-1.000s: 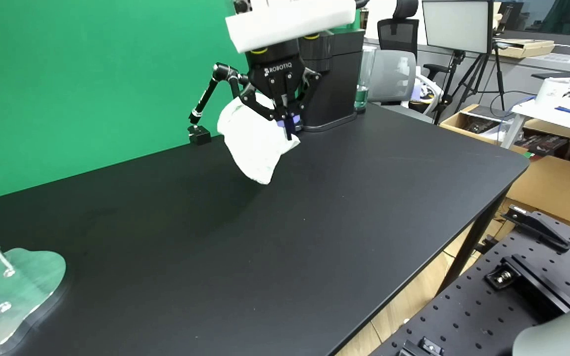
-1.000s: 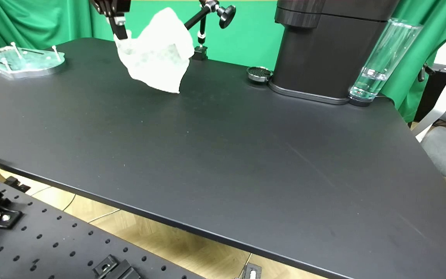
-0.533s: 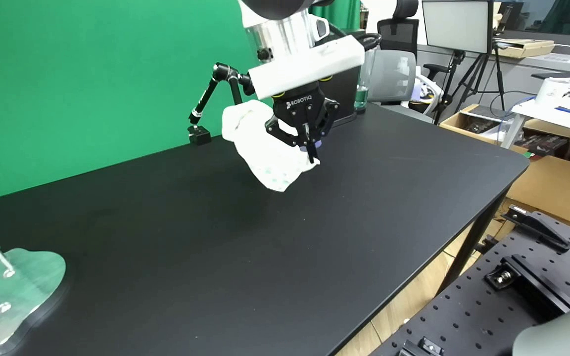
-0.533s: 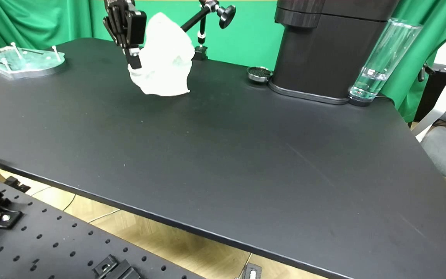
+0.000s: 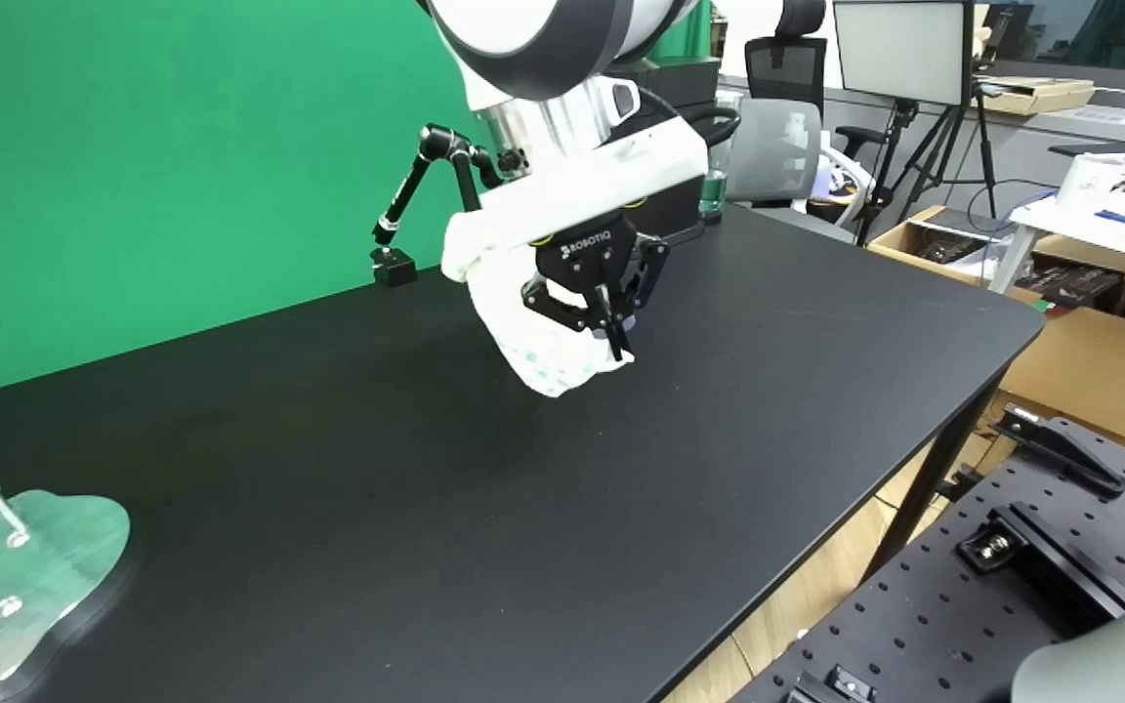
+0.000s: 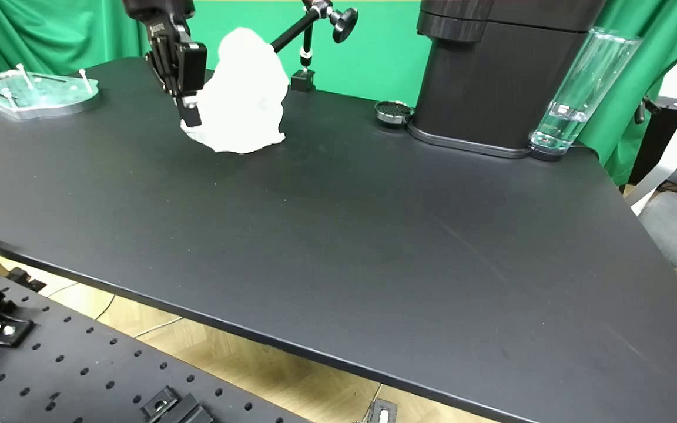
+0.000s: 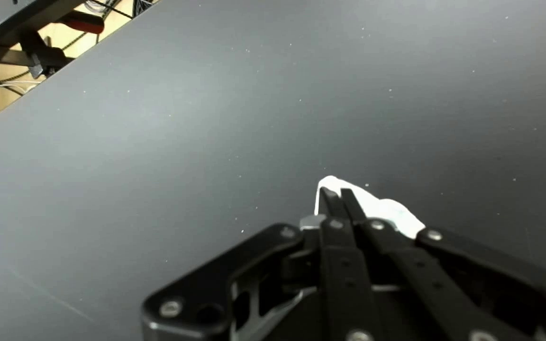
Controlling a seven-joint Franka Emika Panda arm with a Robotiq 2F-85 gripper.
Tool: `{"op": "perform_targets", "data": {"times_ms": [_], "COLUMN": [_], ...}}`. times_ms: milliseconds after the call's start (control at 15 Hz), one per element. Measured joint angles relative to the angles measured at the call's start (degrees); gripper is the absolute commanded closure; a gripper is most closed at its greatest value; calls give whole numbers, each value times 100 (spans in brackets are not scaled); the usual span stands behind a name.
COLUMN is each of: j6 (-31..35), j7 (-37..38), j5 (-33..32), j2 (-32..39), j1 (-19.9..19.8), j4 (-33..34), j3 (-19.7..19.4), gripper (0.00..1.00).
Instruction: Unhang the cloth from the stand
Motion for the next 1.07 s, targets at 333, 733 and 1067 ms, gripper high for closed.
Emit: {"op": "perform_targets", "data": {"times_ms": [333, 733, 1067], "j6": [0, 0, 0], "j7": [18, -32, -299], "j5": [-18, -8, 11], "j2": [79, 242, 276], "j1": [102, 407, 713], "j4": [-15, -49, -148], "j3": [-8, 64, 316], "gripper": [100, 100, 100]}}
